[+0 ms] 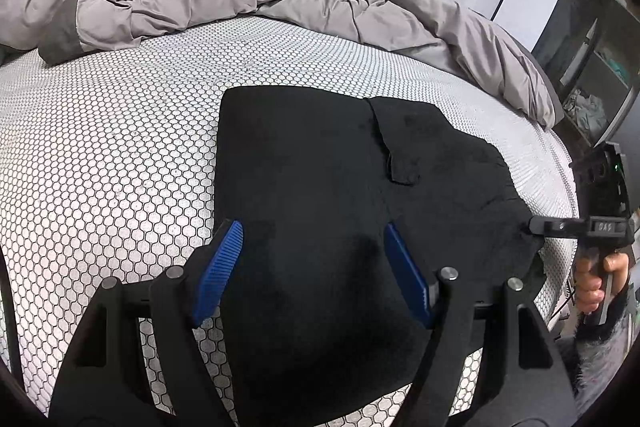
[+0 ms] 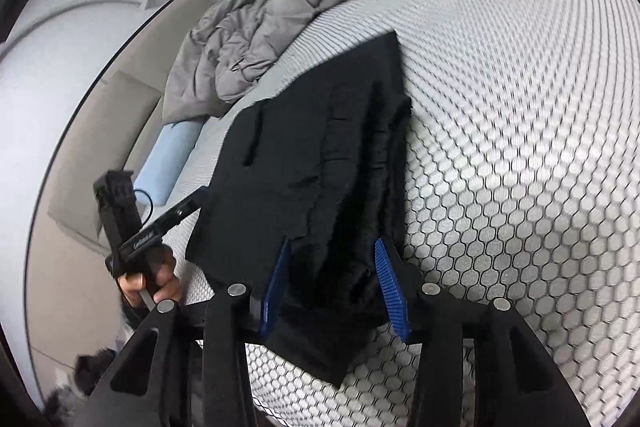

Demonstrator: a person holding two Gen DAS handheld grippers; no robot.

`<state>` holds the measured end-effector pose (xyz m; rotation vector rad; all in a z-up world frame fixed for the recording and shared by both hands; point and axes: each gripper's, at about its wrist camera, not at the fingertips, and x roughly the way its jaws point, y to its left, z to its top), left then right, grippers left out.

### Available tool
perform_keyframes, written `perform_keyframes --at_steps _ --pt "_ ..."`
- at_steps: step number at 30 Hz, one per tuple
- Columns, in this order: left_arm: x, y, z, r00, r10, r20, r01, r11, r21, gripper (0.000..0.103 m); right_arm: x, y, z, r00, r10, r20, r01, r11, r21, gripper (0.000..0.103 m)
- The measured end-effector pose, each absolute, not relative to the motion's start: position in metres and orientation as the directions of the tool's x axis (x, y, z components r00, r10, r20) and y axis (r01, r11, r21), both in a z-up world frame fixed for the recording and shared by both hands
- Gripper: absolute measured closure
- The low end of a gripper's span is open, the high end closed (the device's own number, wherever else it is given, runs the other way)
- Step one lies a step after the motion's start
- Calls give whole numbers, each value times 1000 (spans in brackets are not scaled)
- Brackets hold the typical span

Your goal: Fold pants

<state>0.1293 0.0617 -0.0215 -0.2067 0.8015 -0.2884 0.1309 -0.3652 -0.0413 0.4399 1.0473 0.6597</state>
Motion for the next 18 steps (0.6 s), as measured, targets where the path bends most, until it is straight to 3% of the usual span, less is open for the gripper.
perform_keyframes --at_steps 6,12,17,18 --pt "127 65 -23 657 -334 -676 172 939 -297 33 123 -365 -18 347 772 -533 -375 635 675 58" --pt "125 65 -23 657 -333 -677 171 940 -296 33 132 -344 -45 260 682 -684 -339 728 596 58" --pt "125 64 -24 657 -331 -678 171 940 -294 33 135 -346 -39 295 717 -632 -344 697 629 58" --pt "125 64 -24 657 -329 -678 169 941 -293 33 137 -344 -42 292 712 -639 -340 701 627 62"
